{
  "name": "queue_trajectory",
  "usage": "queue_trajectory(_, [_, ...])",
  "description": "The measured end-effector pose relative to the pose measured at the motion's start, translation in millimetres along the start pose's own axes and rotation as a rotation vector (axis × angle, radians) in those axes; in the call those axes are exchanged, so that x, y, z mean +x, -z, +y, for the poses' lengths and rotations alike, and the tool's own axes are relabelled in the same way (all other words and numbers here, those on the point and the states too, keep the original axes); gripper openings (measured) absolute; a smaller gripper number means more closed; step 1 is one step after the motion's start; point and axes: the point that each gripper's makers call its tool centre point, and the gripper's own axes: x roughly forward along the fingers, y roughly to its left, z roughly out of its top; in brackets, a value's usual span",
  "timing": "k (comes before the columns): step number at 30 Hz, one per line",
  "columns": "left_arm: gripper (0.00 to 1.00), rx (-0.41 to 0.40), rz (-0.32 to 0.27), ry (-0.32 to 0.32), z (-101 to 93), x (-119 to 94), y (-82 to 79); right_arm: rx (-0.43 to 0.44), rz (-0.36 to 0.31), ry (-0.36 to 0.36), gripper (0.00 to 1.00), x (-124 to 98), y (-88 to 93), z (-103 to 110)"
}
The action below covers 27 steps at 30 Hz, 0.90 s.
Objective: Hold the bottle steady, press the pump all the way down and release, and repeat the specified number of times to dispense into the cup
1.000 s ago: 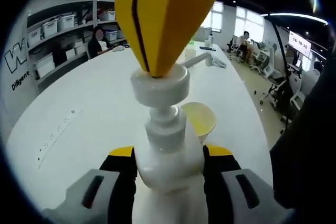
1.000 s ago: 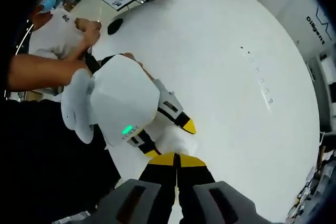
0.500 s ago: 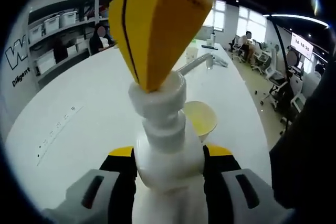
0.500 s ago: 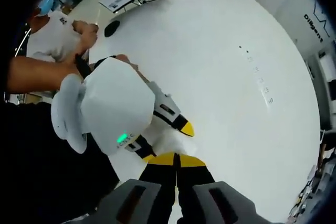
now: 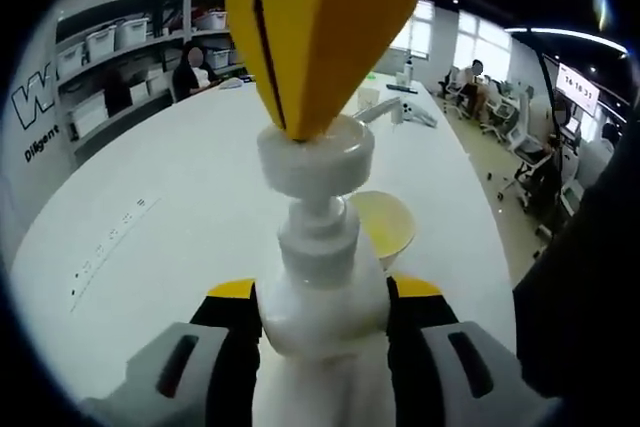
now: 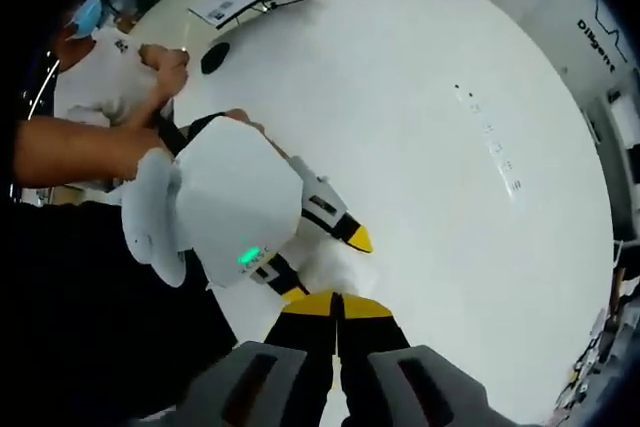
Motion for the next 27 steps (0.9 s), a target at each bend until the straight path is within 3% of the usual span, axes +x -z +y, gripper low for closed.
queue_trajectory(11, [0.47, -0.013, 0.014, -0.015, 0.8, -0.1, 1.8, -0.051, 0.055, 0.016, 0.0, 4.3, -2.4, -1.4])
queue_trajectory(16, [0.47, -0.017, 0.013, -0.015, 1.0, 0.0, 2.2, 0.011, 0.04, -0.02, 0.0, 4.7, -2.4, -3.4])
queue_trajectory(23, [0.47, -0.021, 0.012, -0.016, 0.7, 0.1, 2.2, -0.027, 0.084, -0.003, 0.0, 10.9, -3.4, -1.2])
queue_trajectory(27, [0.47, -0.026, 0.008, -0.016, 0.4, 0.3, 2.1, -0.003, 0.099, -0.015, 0.0, 12.9, -2.3, -3.0])
